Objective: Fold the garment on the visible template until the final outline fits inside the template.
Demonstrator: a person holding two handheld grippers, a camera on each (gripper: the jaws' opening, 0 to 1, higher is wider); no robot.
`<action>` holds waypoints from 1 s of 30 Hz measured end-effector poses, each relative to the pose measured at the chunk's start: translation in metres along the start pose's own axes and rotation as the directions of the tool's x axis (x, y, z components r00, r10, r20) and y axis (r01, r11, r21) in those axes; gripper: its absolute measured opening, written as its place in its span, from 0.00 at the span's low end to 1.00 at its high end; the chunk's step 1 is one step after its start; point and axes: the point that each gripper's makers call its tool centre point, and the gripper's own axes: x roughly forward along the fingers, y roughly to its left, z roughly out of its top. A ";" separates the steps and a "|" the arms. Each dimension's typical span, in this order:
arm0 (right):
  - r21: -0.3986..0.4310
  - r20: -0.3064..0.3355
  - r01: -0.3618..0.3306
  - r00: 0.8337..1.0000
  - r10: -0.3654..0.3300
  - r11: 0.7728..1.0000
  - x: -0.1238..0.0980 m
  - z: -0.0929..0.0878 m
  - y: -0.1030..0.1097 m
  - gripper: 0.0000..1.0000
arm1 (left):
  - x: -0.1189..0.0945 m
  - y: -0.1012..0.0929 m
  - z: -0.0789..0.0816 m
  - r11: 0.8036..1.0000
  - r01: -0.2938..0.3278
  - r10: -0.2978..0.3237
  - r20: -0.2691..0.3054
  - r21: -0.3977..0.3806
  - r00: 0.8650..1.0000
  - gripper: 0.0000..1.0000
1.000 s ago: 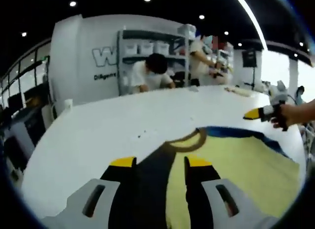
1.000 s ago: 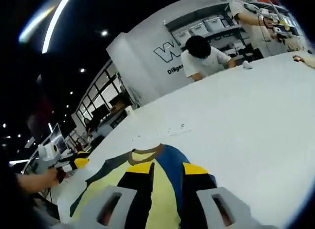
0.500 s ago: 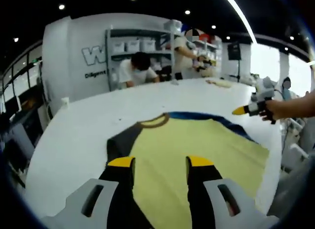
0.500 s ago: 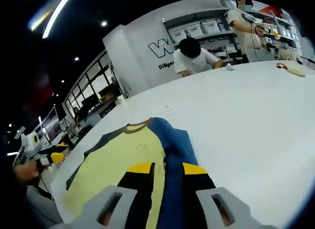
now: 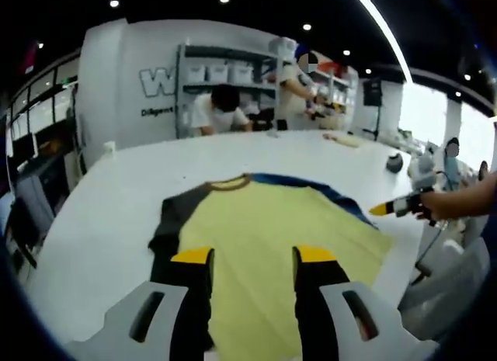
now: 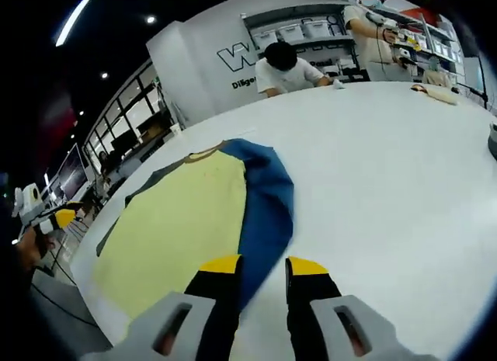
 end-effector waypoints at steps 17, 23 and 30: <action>-0.412 -0.058 0.101 0.989 -0.137 0.905 0.013 -0.011 -0.001 0.00 | -0.023 0.003 -0.006 0.999 -0.052 0.052 0.002 0.004 0.999 0.36; -0.543 -0.005 0.153 0.983 -0.186 0.826 0.000 0.023 -0.015 0.00 | -0.022 0.008 -0.002 0.998 -0.065 0.065 0.009 0.011 0.998 0.34; -0.474 0.127 0.320 0.947 -0.296 0.820 -0.023 0.081 -0.064 0.00 | -0.020 0.009 0.000 0.998 -0.062 0.062 0.018 0.014 0.998 0.34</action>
